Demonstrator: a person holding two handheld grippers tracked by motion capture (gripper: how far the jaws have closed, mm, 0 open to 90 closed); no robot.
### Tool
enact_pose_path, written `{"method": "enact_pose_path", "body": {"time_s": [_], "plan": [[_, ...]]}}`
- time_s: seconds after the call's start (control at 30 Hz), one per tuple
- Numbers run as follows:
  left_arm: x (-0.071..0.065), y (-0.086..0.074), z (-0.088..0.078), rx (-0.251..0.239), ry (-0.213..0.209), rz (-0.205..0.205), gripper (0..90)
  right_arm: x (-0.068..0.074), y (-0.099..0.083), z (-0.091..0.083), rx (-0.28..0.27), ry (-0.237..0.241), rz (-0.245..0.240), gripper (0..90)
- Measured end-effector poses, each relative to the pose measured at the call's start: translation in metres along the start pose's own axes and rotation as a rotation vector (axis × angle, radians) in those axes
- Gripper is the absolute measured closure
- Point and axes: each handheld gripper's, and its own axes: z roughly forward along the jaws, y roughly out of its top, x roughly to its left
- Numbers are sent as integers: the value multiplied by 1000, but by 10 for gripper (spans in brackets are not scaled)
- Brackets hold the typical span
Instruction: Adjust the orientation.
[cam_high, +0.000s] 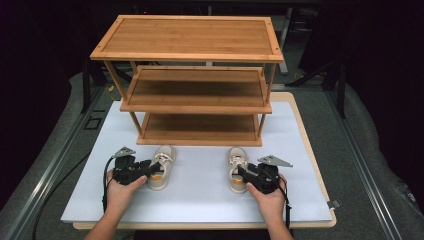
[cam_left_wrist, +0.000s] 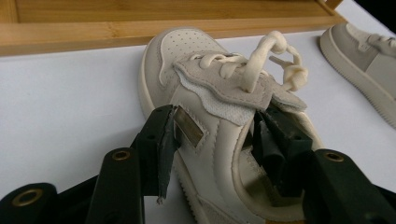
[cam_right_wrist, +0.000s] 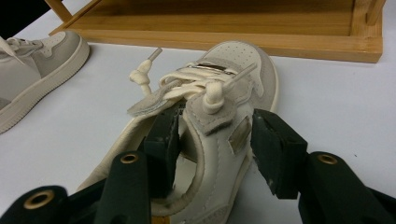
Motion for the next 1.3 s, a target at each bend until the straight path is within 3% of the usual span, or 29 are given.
{"method": "enact_pose_path", "body": {"time_s": [0.1, 0.17, 0.37, 0.53, 0.67, 0.8, 0.9, 1.3], "plan": [[0, 0, -1, 8, -7, -36, 552, 2, 0, -1, 6, -20, 7, 577], [-3, 0, 0, 12, -19, -33, 555, 3, 1, -1, 1, -30, 7, 597], [-24, -4, 6, 29, -55, -16, 563, 10, 1, -2, 12, 13, 18, 655], [-52, -11, 16, 38, -105, -16, 561, 33, -4, 1, 11, -2, 0, 656], [-70, -16, 21, 35, -113, 1, 561, 52, -8, 8, 14, 67, 12, 651], [-77, -19, 22, 29, -112, 4, 561, 63, -11, 10, 14, 60, -21, 648], [-79, -21, 23, 17, -101, -10, 559, 66, -12, 11, 17, 84, -2, 648], [-84, -26, 19, 12, -110, -10, 552, 76, -17, 5, 49, 102, -34, 644]]}}
